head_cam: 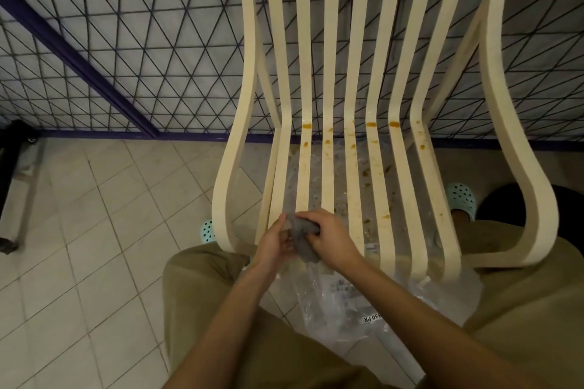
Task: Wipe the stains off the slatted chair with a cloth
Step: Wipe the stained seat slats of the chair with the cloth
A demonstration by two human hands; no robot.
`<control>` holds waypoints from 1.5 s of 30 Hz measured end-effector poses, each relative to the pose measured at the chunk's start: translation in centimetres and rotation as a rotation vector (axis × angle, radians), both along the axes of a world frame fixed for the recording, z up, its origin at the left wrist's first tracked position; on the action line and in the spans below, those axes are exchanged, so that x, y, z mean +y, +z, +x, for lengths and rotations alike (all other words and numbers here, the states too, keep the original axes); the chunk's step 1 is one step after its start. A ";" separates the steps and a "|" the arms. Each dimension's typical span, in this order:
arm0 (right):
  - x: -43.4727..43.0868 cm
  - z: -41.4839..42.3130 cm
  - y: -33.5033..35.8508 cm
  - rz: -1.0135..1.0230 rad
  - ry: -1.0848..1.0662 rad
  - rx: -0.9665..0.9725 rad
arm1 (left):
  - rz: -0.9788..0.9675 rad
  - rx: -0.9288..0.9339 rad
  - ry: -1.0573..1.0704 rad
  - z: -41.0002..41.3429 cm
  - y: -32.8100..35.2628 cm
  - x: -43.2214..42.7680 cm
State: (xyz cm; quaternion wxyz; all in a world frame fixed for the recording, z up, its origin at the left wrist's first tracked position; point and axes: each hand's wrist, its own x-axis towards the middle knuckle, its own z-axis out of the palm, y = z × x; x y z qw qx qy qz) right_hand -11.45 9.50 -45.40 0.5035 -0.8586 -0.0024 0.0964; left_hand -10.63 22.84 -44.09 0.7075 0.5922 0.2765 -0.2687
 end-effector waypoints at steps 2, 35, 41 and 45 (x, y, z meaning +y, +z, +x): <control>0.1 1.3 -0.4 -0.050 -0.005 -0.019 | 0.242 -0.117 -0.076 1.4 -1.2 1.0; 5.7 8.7 -10.0 -0.301 -0.211 -0.018 | 1.057 -0.348 -0.299 11.4 -10.7 0.8; 5.4 8.8 -8.4 -0.173 -0.204 0.073 | 1.076 -0.348 -0.338 11.5 -10.4 0.9; 5.6 6.5 -7.4 -0.056 -0.317 0.274 | 1.109 -0.315 -0.374 10.7 -9.7 0.7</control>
